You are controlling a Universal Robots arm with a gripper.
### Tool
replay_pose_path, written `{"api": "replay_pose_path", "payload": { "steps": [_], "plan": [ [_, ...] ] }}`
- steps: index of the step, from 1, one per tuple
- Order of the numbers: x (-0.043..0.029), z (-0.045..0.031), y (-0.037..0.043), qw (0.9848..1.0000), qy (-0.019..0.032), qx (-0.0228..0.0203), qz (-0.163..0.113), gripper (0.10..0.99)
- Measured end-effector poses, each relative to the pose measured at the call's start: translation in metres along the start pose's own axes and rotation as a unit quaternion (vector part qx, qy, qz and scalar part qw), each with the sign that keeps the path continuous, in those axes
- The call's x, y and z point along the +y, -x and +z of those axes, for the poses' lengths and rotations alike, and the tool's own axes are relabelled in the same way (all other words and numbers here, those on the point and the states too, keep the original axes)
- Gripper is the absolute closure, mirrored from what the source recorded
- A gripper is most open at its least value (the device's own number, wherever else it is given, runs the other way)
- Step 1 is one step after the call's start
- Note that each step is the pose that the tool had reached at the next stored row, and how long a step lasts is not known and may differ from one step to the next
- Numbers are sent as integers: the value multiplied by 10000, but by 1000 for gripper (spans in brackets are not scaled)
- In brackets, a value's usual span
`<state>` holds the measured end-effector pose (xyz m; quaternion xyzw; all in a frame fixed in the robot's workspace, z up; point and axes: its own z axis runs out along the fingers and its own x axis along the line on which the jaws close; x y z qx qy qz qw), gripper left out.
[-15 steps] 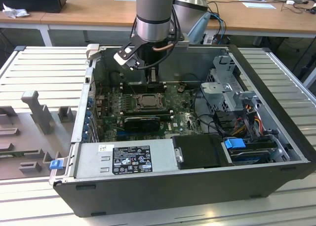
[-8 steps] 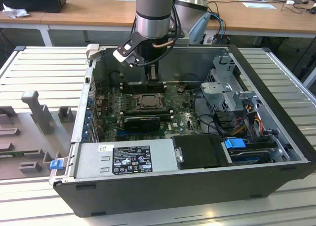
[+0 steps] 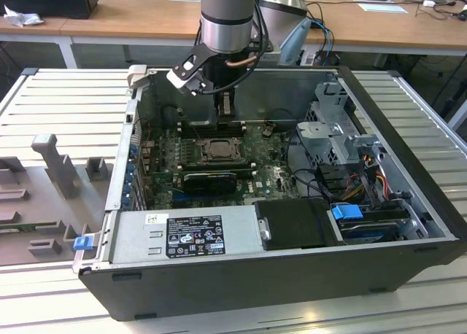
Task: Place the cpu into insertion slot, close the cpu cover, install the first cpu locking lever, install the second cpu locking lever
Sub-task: 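Install the first cpu locking lever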
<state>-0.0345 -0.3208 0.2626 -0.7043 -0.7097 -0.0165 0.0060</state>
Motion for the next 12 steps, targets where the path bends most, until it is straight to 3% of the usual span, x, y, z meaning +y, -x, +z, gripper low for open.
{"api": "replay_pose_path", "payload": {
  "steps": [12],
  "plan": [
    [0,-12,4,10000,-1,31,0,980]
  ]
}}
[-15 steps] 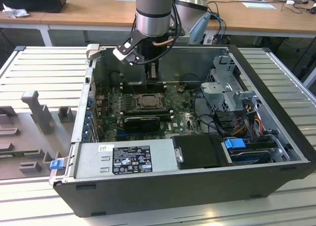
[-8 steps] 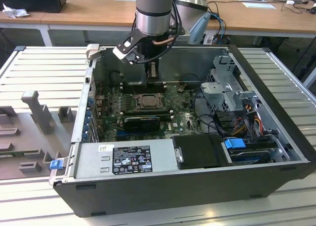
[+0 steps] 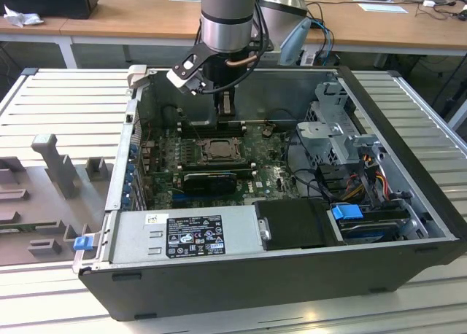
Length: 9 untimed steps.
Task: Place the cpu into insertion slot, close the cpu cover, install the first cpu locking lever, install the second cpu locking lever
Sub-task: 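Install the first cpu locking lever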
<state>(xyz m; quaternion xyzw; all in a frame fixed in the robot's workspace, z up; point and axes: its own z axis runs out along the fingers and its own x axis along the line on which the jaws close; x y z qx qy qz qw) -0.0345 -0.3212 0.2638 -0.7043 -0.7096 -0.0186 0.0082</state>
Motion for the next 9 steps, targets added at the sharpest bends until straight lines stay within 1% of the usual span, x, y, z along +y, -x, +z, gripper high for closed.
{"api": "replay_pose_path", "payload": {
  "steps": [3,9],
  "plan": [
    [0,-2,1,10000,0,13,0,980],
    [0,-17,0,10000,0,15,0,980]
  ]
}}
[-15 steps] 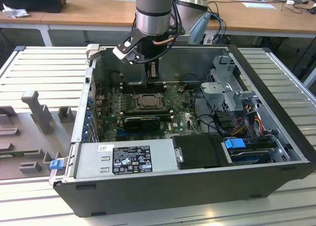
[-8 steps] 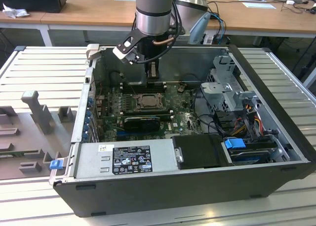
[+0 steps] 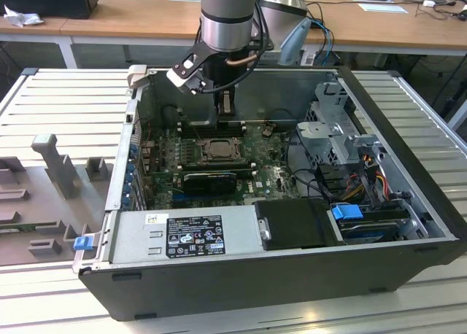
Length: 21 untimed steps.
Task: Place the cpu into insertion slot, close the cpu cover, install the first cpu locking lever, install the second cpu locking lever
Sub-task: 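Install the first cpu locking lever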
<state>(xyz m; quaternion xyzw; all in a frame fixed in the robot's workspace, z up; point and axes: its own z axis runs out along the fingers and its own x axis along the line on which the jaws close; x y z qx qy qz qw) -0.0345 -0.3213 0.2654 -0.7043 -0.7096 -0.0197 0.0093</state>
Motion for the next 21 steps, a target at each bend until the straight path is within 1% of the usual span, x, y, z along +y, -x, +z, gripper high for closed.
{"api": "replay_pose_path", "payload": {
  "steps": [12,21],
  "plan": [
    [0,-32,3,10000,0,9,0,980],
    [2,-119,-1,10000,1,11,0,980]
  ]
}}
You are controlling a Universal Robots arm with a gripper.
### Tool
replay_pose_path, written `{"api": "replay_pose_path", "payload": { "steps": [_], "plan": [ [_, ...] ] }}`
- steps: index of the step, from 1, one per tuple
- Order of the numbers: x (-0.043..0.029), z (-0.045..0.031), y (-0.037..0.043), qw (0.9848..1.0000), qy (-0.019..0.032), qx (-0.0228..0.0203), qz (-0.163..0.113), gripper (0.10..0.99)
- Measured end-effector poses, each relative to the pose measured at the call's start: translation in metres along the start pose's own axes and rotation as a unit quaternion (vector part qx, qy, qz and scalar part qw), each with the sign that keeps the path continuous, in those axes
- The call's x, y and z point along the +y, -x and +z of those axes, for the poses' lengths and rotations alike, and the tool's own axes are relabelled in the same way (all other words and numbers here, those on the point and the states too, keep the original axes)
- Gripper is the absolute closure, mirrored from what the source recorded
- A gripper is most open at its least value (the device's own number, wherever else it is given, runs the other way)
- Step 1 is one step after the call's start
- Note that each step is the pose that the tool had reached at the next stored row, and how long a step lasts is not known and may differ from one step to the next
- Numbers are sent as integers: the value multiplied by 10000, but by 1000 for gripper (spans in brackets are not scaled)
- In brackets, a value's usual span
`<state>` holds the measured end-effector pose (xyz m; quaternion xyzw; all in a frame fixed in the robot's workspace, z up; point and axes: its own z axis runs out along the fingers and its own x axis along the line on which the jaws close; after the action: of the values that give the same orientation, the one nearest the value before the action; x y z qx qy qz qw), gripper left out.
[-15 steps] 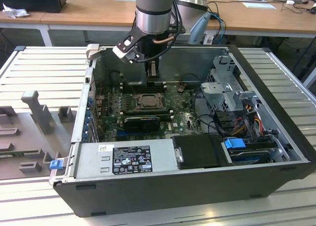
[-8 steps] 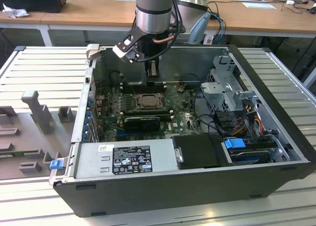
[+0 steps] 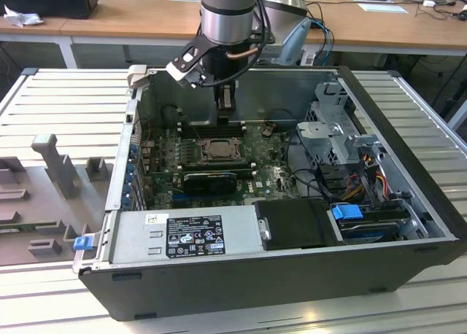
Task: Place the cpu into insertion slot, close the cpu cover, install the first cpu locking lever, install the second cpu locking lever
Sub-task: 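Install the first cpu locking lever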
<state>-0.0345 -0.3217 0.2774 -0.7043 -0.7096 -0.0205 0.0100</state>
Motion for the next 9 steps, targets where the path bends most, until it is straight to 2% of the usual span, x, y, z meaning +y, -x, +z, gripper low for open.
{"api": "replay_pose_path", "payload": {
  "steps": [9],
  "plan": [
    [0,-13,3,10000,0,17,0,980]
  ]
}}
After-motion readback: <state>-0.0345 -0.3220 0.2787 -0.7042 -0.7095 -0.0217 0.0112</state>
